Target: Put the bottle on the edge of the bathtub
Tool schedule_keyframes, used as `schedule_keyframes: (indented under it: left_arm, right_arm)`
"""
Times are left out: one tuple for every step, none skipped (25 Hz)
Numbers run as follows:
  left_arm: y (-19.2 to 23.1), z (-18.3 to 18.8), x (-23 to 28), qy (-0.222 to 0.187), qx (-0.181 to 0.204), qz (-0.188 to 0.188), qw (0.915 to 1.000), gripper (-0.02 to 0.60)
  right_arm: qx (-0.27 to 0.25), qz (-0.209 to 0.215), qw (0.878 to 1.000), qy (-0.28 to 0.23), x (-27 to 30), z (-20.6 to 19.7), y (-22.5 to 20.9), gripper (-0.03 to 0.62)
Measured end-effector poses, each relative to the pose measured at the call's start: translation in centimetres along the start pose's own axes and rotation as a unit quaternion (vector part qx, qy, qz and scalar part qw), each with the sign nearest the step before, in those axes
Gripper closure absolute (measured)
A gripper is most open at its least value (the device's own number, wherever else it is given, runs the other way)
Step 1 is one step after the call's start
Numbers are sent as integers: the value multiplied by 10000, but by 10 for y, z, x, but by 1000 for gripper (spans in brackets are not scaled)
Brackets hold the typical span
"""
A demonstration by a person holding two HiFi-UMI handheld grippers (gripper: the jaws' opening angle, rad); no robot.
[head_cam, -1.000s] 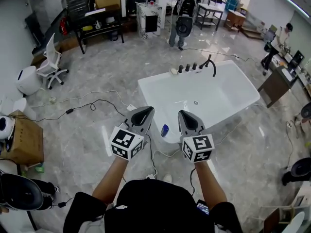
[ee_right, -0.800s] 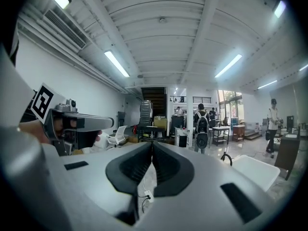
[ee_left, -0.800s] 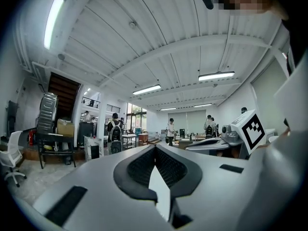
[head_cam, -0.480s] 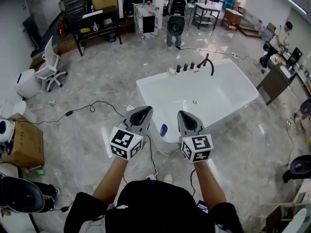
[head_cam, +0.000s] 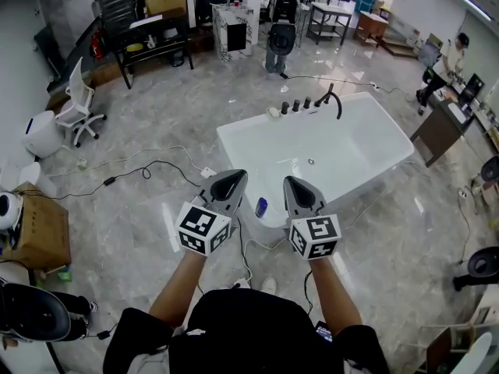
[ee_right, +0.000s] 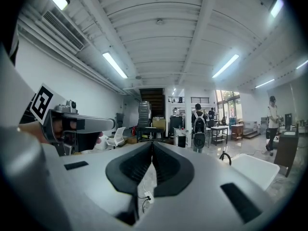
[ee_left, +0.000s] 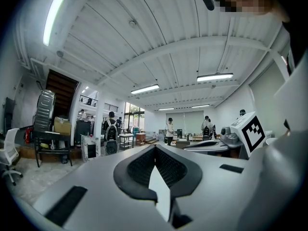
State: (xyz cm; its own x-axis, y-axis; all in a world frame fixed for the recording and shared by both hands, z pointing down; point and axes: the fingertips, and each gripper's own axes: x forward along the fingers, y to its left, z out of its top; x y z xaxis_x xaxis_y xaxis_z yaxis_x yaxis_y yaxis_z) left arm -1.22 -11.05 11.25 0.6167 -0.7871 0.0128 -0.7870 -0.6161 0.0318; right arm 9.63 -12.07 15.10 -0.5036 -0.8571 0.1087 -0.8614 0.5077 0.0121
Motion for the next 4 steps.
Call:
schedule_keyframes:
  left_arm:
    - [-1, 0, 1, 0, -3, -8, 10000, 568]
    - [-2, 1, 1, 0, -7, -17, 10000, 568]
    - [-3, 1, 2, -1, -11, -25, 10000, 568]
    - [-3, 1, 2, -3, -14, -32, 10000, 568]
  right_arm:
    - [1, -1, 10000, 0, 0, 0, -1, 569]
    - [3, -5, 10000, 2, -1, -1, -1, 569]
    - [6, -9, 10000, 6, -2, -1, -2, 569]
    - [9, -14, 10000, 10, -2, -2, -3, 569]
